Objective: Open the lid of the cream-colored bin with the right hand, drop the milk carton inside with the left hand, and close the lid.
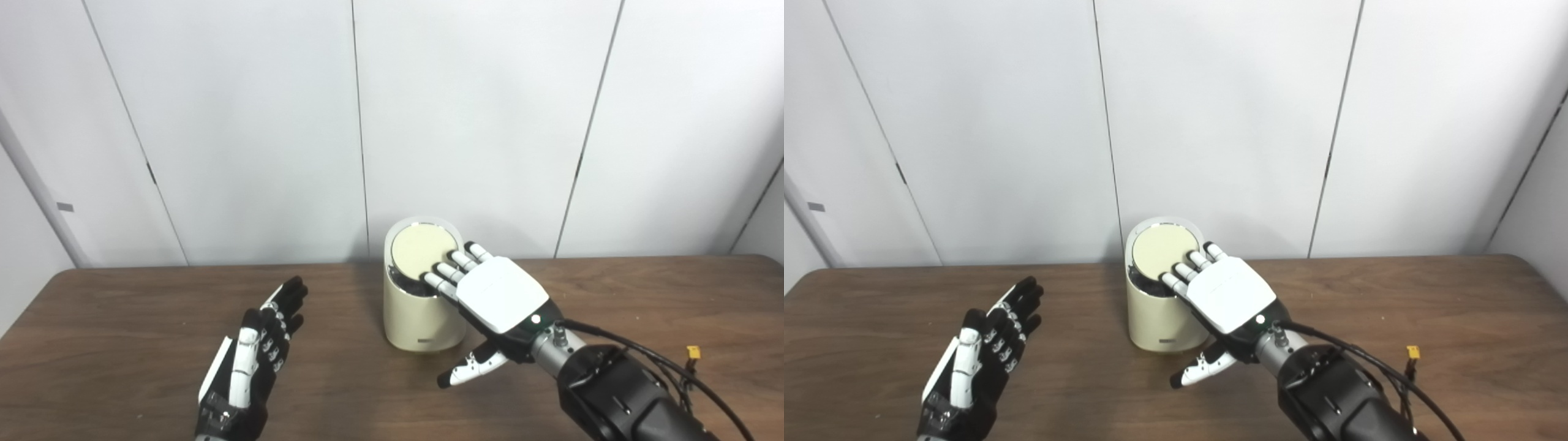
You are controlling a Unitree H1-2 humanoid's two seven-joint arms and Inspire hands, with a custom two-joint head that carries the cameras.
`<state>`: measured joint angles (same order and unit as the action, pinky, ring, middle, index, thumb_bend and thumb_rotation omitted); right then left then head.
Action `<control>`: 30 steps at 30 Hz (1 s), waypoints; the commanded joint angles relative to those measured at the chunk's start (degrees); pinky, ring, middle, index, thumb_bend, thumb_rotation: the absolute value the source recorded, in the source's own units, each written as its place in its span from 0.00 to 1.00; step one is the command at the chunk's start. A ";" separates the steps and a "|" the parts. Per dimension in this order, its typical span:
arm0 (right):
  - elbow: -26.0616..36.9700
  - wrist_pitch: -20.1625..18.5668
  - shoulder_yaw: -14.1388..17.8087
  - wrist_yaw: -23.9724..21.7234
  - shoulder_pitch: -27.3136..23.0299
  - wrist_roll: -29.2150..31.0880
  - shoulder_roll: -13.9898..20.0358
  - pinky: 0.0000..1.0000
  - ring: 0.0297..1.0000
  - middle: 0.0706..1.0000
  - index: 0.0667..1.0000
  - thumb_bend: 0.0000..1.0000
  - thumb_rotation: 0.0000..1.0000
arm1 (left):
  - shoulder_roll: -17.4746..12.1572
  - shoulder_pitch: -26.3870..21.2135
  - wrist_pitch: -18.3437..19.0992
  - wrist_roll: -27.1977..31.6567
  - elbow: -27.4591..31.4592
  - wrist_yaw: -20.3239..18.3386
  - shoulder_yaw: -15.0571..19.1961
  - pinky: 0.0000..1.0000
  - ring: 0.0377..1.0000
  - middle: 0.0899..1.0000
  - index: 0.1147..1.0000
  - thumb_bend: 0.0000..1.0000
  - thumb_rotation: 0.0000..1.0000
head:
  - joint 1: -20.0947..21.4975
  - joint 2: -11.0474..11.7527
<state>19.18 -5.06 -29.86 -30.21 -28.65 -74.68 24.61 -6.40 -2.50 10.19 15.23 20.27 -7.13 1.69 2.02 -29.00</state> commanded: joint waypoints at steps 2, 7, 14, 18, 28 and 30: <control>-1.55 2.41 -0.42 -5.64 2.04 0.66 0.70 1.00 0.97 0.91 0.88 0.68 0.83 | -0.07 -1.99 -2.20 0.27 0.49 -0.58 0.27 1.00 1.00 0.95 0.96 0.63 1.00 | -0.01 0.11; -1.49 2.81 0.15 -5.86 1.95 0.73 0.45 0.99 0.97 0.91 0.89 0.67 0.85 | -0.03 -1.97 -2.56 0.32 0.00 -0.86 0.30 1.00 1.00 0.96 0.96 0.63 1.00 | -0.01 0.15; -1.71 2.90 1.08 -5.26 2.09 0.96 -0.21 1.00 0.97 0.91 0.88 0.67 0.85 | -0.06 -2.03 -2.70 0.24 -0.34 -1.00 0.30 1.00 1.00 0.96 0.95 0.62 1.00 | 0.07 0.28; -1.60 2.40 2.53 -3.61 2.06 1.22 -1.26 1.00 0.97 0.91 0.89 0.69 0.82 | -0.15 -2.23 -2.26 0.23 -0.47 -0.99 0.27 1.00 1.00 0.95 0.95 0.63 1.00 | 0.36 0.52; -1.86 0.32 10.15 1.54 -2.98 4.27 -4.92 1.00 1.00 0.94 0.91 0.72 0.81 | 0.23 -2.53 -4.82 -0.25 -2.89 -1.02 0.27 1.00 1.00 0.94 0.94 0.63 1.00 | 0.73 1.17; -1.49 0.07 11.93 2.09 -4.93 5.16 -5.77 1.00 1.00 0.95 0.92 0.72 0.80 | 0.29 -2.42 -4.95 -0.42 -3.05 -0.93 0.11 1.00 1.00 0.95 0.94 0.63 1.00 | 0.76 1.18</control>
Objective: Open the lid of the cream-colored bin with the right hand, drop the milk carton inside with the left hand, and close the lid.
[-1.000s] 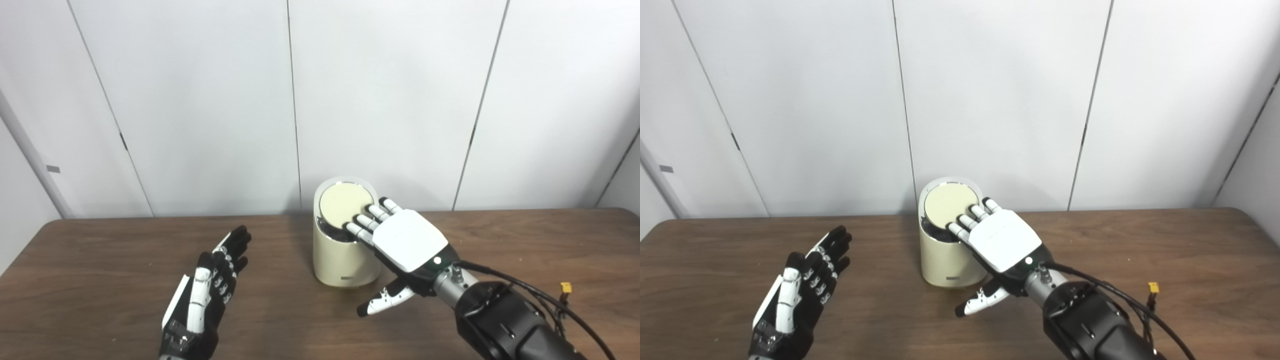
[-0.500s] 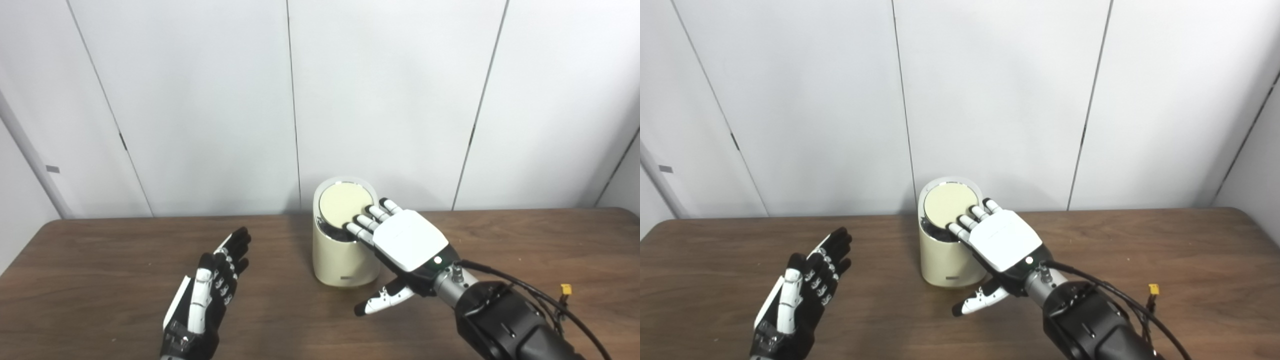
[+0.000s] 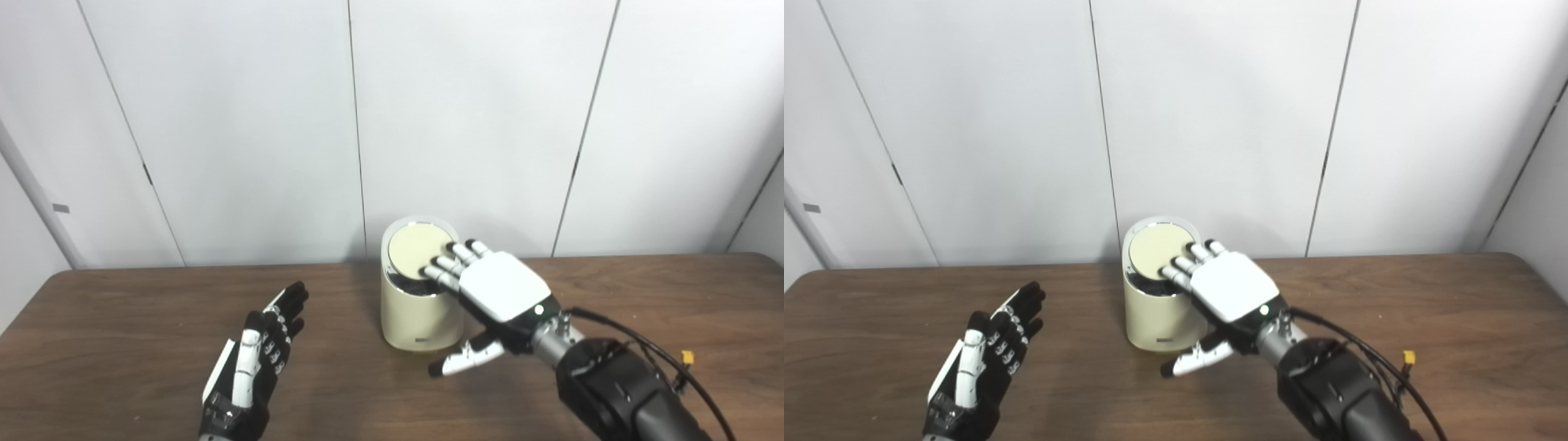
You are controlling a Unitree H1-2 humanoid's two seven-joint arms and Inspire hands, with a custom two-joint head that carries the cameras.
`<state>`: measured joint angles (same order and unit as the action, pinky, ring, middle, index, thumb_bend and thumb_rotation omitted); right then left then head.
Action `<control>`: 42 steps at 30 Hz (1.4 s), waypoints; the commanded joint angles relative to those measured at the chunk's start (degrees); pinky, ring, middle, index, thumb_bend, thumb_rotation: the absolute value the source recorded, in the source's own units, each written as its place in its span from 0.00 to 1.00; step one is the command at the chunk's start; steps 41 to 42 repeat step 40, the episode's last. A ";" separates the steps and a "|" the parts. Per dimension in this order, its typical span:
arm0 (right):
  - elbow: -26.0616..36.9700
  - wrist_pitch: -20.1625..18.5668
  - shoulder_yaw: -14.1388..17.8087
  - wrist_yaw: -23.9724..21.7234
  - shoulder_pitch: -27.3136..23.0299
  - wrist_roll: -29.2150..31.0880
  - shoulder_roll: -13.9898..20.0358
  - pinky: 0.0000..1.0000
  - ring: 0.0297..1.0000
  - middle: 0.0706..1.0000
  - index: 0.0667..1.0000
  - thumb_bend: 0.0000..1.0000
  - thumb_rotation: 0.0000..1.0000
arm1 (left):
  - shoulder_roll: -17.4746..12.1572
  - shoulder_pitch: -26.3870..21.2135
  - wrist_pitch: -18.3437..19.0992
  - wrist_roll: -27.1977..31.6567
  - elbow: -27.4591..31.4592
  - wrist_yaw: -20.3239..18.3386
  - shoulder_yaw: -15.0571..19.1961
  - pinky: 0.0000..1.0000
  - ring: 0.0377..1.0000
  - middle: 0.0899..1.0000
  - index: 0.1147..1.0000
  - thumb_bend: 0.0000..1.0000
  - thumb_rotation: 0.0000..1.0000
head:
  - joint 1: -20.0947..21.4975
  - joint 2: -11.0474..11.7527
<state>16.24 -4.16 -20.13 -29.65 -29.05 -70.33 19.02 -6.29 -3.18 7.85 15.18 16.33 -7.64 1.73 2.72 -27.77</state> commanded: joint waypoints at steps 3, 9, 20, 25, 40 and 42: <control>2.35 -1.06 4.84 2.81 -6.64 2.81 -1.39 1.00 1.00 0.97 0.94 0.71 0.79 | 0.23 -1.61 -2.52 -0.46 0.80 -0.44 -0.09 1.00 1.00 0.96 0.95 0.63 1.00 | 0.16 -0.15; 8.27 -1.93 9.83 5.62 -8.61 6.37 -4.09 1.00 1.00 0.98 0.95 0.69 0.90 | 0.06 -1.34 -2.91 -0.41 0.60 -1.05 -0.61 1.00 0.99 0.96 0.97 0.62 1.00 | -0.06 -0.28; 16.92 5.76 19.97 28.00 7.13 25.63 -13.06 0.59 0.77 0.81 0.78 0.41 0.62 | 2.86 -1.04 -6.85 -5.85 -0.28 3.78 1.08 0.86 0.85 0.84 0.82 0.41 0.90 | -0.34 -0.70; 11.26 14.88 22.57 37.83 15.65 34.39 -13.46 0.53 0.67 0.71 0.70 0.25 0.50 | 2.69 -1.38 -10.44 -6.88 -1.95 3.52 1.64 0.80 0.83 0.81 0.79 0.27 0.72 | -0.32 -0.77; 0.58 20.27 23.30 41.78 32.84 55.31 -19.54 0.58 0.67 0.68 0.66 0.29 0.30 | 2.89 1.95 -10.85 -7.07 0.79 4.13 3.34 0.71 0.77 0.77 0.75 0.25 0.34 | -2.17 -2.10; 0.58 20.27 23.30 41.78 32.84 55.31 -19.54 0.58 0.67 0.68 0.66 0.29 0.30 | 2.89 1.95 -10.85 -7.07 0.79 4.13 3.34 0.71 0.77 0.77 0.75 0.25 0.34 | -2.17 -2.10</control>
